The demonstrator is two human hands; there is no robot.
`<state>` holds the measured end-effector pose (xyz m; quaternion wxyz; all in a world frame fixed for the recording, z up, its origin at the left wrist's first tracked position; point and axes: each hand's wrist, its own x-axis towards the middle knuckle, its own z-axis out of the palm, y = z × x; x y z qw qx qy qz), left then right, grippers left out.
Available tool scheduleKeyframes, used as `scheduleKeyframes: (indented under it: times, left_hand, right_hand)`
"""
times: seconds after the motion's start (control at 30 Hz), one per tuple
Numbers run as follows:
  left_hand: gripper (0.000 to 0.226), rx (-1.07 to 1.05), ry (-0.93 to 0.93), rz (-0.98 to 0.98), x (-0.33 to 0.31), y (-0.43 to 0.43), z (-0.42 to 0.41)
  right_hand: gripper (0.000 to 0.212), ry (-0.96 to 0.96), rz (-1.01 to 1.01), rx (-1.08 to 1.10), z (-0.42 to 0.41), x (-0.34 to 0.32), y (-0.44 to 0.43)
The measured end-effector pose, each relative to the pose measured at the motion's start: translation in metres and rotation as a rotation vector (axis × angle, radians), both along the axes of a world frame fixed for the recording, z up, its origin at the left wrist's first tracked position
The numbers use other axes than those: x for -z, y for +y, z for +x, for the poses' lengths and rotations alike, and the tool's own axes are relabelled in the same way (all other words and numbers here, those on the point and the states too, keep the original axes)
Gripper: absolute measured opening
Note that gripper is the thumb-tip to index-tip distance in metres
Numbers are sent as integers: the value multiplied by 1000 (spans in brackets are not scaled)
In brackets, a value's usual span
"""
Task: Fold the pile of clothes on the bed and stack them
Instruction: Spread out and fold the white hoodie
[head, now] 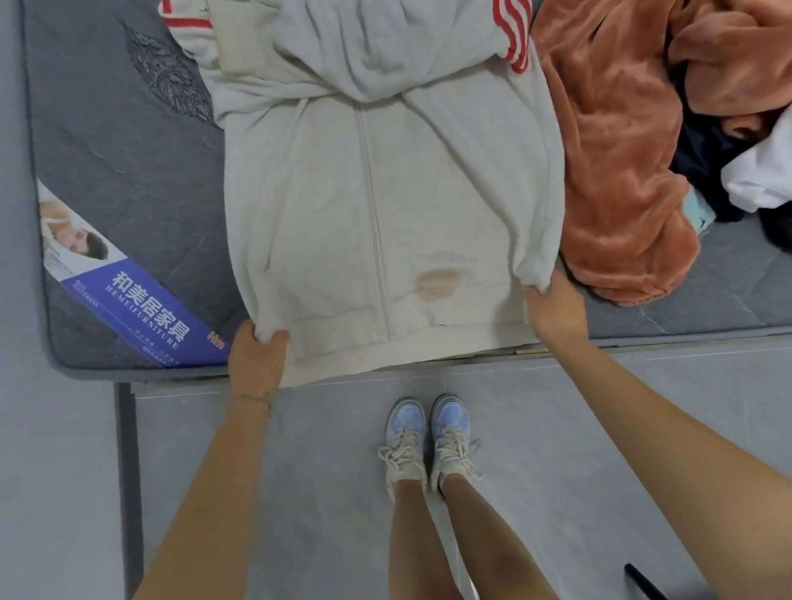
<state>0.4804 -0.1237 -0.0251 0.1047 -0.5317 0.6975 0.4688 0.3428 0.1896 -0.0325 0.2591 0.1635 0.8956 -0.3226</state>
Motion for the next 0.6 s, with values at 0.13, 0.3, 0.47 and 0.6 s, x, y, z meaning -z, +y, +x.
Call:
scheduleKeyframes:
  times: [0.13, 0.3, 0.47, 0.6]
  left_hand:
    - [30, -88, 264, 78, -23, 26, -26]
    - [25, -291, 492, 223, -45, 33, -74]
    - [30, -405, 656, 288, -67, 11, -134]
    - [31, -452, 779, 364, -86, -10, -186]
  right_hand:
    - [17, -3, -171, 38, -7, -18, -24]
    - [14, -38, -469, 169, -46, -40, -50]
    - [7, -3, -658, 255, -115, -79, -78]
    - [11, 15, -740, 283, -162, -100, -106]
